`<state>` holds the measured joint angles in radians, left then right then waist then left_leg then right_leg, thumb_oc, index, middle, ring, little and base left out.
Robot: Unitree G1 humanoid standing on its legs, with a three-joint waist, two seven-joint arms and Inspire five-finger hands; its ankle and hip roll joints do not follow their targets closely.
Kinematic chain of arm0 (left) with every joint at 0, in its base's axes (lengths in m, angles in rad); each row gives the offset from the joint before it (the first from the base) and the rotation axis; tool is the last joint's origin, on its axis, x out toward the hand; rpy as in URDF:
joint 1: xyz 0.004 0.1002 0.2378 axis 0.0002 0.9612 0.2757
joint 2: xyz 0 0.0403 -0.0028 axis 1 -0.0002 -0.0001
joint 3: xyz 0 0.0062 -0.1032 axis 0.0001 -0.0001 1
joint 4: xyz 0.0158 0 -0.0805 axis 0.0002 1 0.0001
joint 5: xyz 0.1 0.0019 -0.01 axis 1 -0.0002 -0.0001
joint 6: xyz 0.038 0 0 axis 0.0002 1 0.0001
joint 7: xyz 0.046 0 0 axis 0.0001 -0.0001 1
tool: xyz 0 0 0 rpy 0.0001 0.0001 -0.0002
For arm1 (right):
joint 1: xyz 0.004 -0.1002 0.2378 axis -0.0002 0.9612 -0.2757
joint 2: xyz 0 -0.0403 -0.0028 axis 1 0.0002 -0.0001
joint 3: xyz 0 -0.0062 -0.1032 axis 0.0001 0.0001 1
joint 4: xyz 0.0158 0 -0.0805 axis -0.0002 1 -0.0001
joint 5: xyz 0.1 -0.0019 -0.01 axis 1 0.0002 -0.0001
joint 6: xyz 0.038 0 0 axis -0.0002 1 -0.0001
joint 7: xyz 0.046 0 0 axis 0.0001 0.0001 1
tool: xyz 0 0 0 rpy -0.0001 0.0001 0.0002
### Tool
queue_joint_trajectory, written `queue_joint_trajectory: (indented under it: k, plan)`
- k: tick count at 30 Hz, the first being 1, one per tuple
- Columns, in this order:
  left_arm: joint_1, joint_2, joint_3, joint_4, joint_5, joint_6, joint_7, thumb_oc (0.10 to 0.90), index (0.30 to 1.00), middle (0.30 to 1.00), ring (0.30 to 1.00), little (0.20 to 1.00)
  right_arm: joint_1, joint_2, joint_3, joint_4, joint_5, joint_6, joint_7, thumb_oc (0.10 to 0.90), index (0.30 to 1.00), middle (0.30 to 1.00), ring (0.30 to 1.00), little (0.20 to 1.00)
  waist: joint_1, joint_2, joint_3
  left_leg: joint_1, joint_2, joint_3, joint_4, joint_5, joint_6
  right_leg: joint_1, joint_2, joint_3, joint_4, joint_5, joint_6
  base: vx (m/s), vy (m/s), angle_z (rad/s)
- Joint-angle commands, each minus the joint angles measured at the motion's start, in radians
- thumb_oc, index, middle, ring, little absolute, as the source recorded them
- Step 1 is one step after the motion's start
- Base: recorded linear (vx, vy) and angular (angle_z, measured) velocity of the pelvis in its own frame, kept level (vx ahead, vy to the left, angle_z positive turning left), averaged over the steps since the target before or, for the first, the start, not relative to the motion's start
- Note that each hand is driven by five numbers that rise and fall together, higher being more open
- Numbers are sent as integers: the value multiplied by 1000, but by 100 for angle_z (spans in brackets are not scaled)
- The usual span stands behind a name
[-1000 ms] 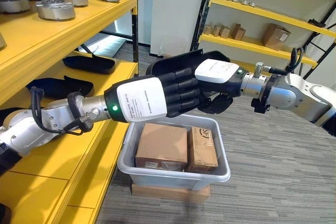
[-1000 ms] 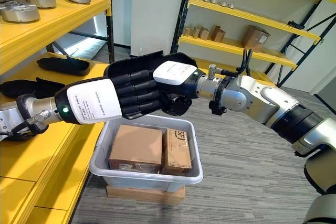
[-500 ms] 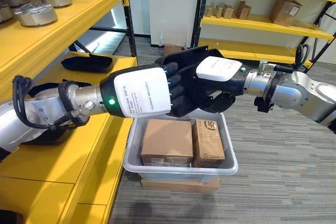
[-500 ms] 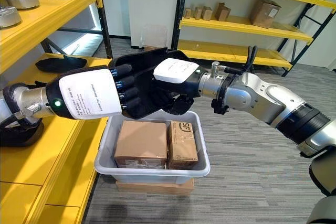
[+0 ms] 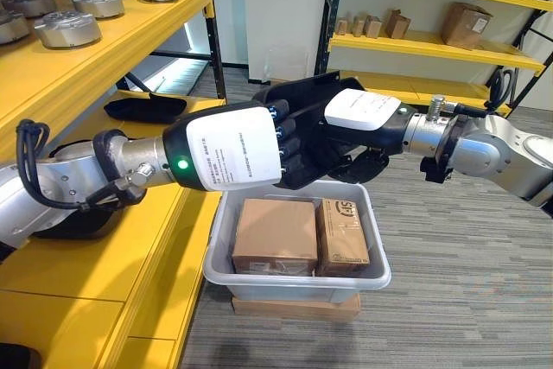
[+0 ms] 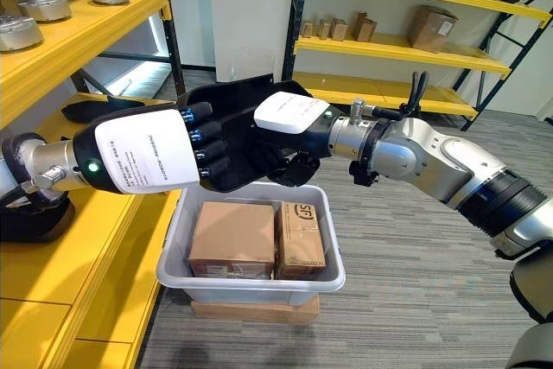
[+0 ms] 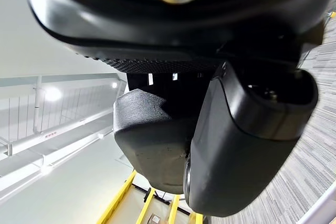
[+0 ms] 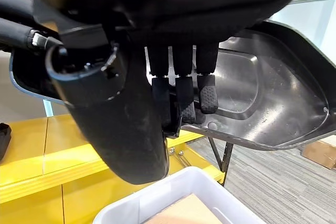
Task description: Move parts from the plastic box to the shelf.
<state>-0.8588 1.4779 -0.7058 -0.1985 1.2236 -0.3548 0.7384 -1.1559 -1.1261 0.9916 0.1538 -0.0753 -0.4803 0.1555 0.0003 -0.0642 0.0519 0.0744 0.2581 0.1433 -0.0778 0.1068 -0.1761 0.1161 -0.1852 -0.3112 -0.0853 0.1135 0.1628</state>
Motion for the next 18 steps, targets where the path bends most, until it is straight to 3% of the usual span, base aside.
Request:
queue_joint_trajectory:
  k: [1, 2, 6, 11, 15, 18]
  plan:
    - [-34, 70, 72, 114, -32, 99, -25, 400, 300, 300, 300, 300, -77, -21, -103, 13, 91, -3, -78, 786, 841, 841, 841, 841, -5, -42, -91, 57, -5, 24, -9, -90, 17, 14, -26, 27, 49, -74, 46, 0, 0, 0]
    - [-32, 70, 73, 113, -31, 98, -25, 400, 300, 300, 300, 300, -77, -21, -104, 12, 91, -3, -78, 900, 1000, 1000, 1000, 1000, -5, -42, -91, 57, -5, 24, -9, -90, 17, 14, -26, 27, 49, -74, 46, 0, 0, 0]
    - [-1, 69, 99, 119, -32, 99, -30, 400, 300, 300, 300, 300, -52, -23, -132, -11, 108, -1, -73, 900, 1000, 1000, 1000, 1000, -6, -43, -89, 57, -7, 25, -9, -90, 18, 13, -27, 28, 50, -73, 46, 0, 0, 0]
    - [97, 68, 182, 131, -38, 97, -43, 400, 300, 300, 300, 300, 68, -70, -251, -74, 144, -12, -82, 900, 1000, 1000, 1000, 1000, -11, -36, -82, 55, -10, 26, -9, -90, 20, 11, -27, 30, 52, -74, 46, 0, 0, 0]
    - [182, 73, 266, 138, -43, 95, -46, 400, 300, 300, 300, 300, 192, -104, -374, -137, 173, -21, -82, 900, 1000, 1000, 1000, 1000, -15, -30, -80, 56, -11, 27, -9, -90, 21, 9, -28, 32, 53, -75, 46, 0, 0, 0]
    - [279, 75, 371, 129, -52, 94, -51, 400, 300, 300, 300, 300, 362, -127, -527, -215, 209, -28, -69, 900, 1000, 1000, 1000, 1000, -22, -21, -78, 56, -11, 26, -9, -91, 22, 7, -29, 31, 56, -78, 46, 0, 0, 0]
